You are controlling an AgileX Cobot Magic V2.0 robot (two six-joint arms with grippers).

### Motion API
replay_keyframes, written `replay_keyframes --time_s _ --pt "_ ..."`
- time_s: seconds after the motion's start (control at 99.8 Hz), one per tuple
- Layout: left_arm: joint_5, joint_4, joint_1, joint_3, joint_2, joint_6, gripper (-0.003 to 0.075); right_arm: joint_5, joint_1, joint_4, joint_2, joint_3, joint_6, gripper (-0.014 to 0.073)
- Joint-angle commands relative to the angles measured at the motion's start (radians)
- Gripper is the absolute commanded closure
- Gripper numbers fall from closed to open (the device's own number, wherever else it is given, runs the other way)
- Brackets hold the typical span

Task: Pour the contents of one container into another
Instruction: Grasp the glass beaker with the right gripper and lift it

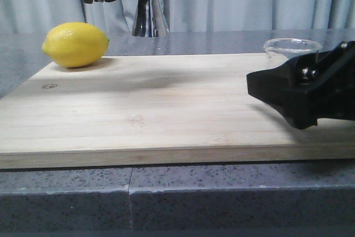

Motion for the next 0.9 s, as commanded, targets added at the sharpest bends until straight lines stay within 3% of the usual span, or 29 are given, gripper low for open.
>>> replay_keyframes --time_s 0.0,0.23,0.571,0.711,0.891 --pt "0.097 -0.085 -0.008 -0.03 -0.05 -0.008 0.0573 -0.121 -0.002 -0.003 0.009 -0.024 -0.01 0.0099" --pt "0.097 -0.085 -0.008 -0.03 -0.05 -0.008 0.0573 -0.131 -0.002 -0.003 0.017 -0.024 -0.01 0.0301" --pt "0.097 -0.085 -0.008 -0.03 -0.05 -0.008 0.0573 -0.096 -0.002 -0.001 -0.036 -0.056 0.048 0.0318" --pt "0.097 -0.085 -0.008 -0.03 -0.05 -0.008 0.0573 0.081 -0.002 0.005 -0.121 -0.154 0.041 0.0318" --pt "0.097 -0.085 -0.008 -0.03 -0.05 -0.008 0.0573 0.418 -0.002 0.005 -0.204 -0.349 -0.025 0.0318"
